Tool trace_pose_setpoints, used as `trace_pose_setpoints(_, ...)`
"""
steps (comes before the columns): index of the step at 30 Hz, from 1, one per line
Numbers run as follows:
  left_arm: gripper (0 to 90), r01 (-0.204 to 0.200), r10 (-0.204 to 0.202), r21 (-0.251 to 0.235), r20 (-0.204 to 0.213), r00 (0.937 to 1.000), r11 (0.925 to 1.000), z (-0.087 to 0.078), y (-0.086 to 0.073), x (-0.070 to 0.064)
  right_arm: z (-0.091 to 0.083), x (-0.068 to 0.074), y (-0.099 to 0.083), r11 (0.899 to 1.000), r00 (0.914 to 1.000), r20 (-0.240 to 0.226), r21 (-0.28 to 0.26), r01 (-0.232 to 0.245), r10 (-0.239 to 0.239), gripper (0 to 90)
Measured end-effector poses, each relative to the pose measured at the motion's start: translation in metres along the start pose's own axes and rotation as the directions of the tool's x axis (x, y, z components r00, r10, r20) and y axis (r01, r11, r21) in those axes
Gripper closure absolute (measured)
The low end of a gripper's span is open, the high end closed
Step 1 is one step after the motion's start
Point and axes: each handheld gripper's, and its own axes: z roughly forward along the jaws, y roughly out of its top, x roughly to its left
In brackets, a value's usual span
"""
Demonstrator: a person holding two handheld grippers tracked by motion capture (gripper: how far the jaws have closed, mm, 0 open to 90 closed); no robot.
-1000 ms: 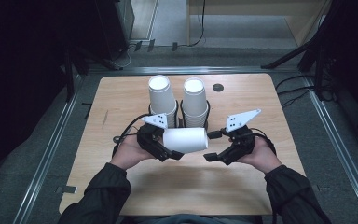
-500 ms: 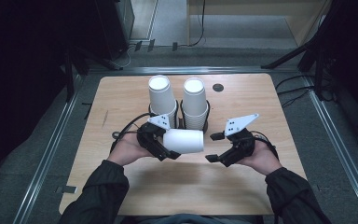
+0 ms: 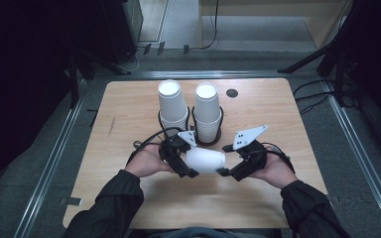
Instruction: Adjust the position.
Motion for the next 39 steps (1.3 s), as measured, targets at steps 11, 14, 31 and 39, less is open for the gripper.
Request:
trace_pose_setpoints(11,14.1,-0.018,0.019,0.03,-0.019,0.9996,0.9994,0.005,0.005,-0.006,0.021,0.003,0.007,0.998,0.9986,-0.036,0.054,0.041,-0.039,18.3)
trace_pose_setpoints(14,14.1,-0.024,0.025,0.038,-0.024,0.9994,0.999,0.005,0.006,-0.01,0.03,0.005,0.009,0.995,0.9978,-0.044,0.079,0.053,-0.049,18.2)
trace_pose_setpoints(31,0.0,0.003,-0.007,-0.067,-0.068,0.9977,0.9978,-0.003,0.0,-0.012,0.034,0.005,0.015,0.993,0.9956,-0.047,0.081,0.085,-0.081,22.5)
trace_pose_setpoints(39,0.0,0.032,-0.038,-0.129,-0.046,0.9982,0.9912,-0.015,-0.007,-0.007,0.018,-0.003,0.013,1.0,0.9974,-0.065,0.004,0.031,-0.03,22.5)
